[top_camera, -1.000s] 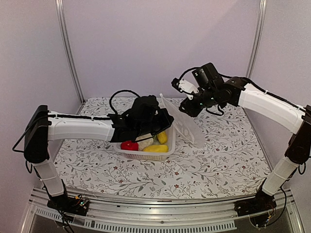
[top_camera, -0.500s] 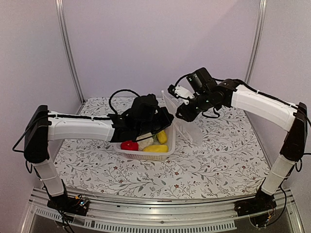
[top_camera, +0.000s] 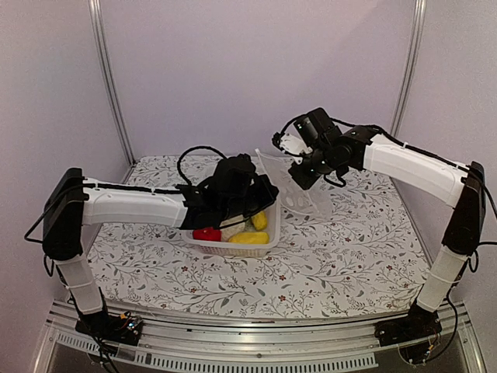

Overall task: Place the food in the zip-top bag and seal the zipper
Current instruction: Adjust the zipper food storage bag, then pass from the left arm to the right

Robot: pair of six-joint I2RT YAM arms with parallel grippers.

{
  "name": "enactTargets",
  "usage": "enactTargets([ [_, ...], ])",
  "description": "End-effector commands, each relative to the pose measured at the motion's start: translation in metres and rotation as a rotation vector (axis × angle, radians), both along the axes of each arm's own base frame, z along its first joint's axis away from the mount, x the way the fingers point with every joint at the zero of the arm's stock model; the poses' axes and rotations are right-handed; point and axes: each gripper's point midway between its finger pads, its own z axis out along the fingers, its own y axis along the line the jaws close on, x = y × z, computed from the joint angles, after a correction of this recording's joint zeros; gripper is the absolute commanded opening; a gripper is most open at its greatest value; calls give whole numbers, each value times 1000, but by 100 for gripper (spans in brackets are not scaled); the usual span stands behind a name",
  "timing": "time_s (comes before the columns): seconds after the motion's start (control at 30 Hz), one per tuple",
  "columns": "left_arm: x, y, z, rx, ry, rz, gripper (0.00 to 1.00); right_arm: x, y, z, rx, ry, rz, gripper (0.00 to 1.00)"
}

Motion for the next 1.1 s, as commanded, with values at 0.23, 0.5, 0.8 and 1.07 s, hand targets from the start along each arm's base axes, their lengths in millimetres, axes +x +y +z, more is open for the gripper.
enactTargets([
  [0.23,9,-13,3,5,-39,-28,6,-46,14,54,179,62,207,11],
  [0.5,6,-13,12,-65,-57,-24,2,-43,18,29,153,112,196,33],
  [0.8,4,-11,20,-76,-65,-16,2,-31,14,7,61,70,130,46],
  [1.07,2,-14,17,-74,-62,-36,15,-3,-8,7,-36,-65,6,4],
])
